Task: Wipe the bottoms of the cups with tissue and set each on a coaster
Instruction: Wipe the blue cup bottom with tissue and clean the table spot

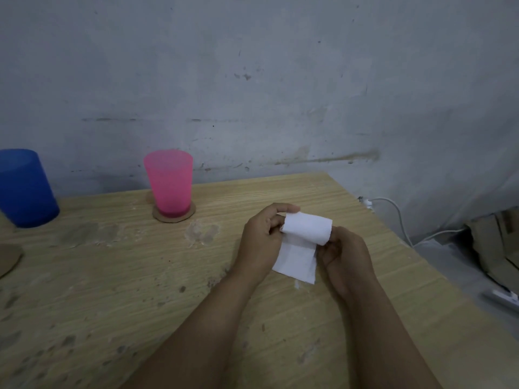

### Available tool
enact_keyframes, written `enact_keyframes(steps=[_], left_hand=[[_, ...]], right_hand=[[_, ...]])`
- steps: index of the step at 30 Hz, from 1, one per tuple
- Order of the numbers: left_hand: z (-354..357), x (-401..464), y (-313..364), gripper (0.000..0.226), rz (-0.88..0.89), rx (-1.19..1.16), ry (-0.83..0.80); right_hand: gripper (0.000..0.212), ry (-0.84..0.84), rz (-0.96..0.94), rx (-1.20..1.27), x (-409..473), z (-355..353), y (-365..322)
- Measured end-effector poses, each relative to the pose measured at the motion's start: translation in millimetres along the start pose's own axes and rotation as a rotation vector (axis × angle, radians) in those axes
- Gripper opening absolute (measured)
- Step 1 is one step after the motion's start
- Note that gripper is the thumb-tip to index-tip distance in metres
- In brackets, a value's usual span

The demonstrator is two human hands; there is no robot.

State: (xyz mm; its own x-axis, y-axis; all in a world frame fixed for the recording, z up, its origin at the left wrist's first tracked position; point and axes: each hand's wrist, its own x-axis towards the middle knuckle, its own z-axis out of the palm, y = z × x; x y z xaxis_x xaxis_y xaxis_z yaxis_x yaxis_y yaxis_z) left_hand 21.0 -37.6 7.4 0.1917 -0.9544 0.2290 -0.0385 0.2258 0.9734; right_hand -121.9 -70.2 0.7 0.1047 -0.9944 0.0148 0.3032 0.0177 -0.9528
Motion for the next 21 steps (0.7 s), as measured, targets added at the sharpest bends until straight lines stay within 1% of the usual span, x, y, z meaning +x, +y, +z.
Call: enact_keyframes(steps=[2, 6, 8, 12, 15, 17, 19, 21], left_hand=[[-0.7, 0.6, -1.3, 0.055, 0.009, -0.007, 0.019], [-1.5, -0.1, -1.2, 0.06, 0.058, 0.013, 0.033], [-2.0, -0.3, -0.8, 0.062, 0.07, 0.029, 0.038], [-2.3, 1.3, -2.6, 0.068, 0.078, 0.044, 0.045], [-1.2, 1.9, -4.0, 0.068, 0.1, 0.052, 0.033], [-0.1, 3.4, -7.5, 0.069, 0.097, 0.069, 0.031], [1.6, 4.3, -12.8, 0.068, 0.074, 0.119, 0.025], [3.3, 4.0, -18.8, 0.065, 0.059, 0.249, -0.016]], right_hand=[[0.042, -0.017, 0.039, 0.074, 0.5, -1.6, 1.4], [0.02, -0.107, 0.026, -0.139, -1.1, -1.6, 4.5], [0.012, -0.111, 0.052, -0.157, -0.9, -2.0, 5.0], [0.023, -0.064, 0.069, -0.108, 0.6, -3.1, 5.1], [0.025, -0.025, 0.073, -0.034, 0.4, -1.2, 4.6], [0.028, 0.027, 0.053, -0.041, 0.8, -0.9, 3.4], [0.03, 0.097, 0.016, -0.038, 1.5, -1.7, 1.9], [0.029, 0.169, -0.011, -0.006, 3.2, -4.2, 0.7]])
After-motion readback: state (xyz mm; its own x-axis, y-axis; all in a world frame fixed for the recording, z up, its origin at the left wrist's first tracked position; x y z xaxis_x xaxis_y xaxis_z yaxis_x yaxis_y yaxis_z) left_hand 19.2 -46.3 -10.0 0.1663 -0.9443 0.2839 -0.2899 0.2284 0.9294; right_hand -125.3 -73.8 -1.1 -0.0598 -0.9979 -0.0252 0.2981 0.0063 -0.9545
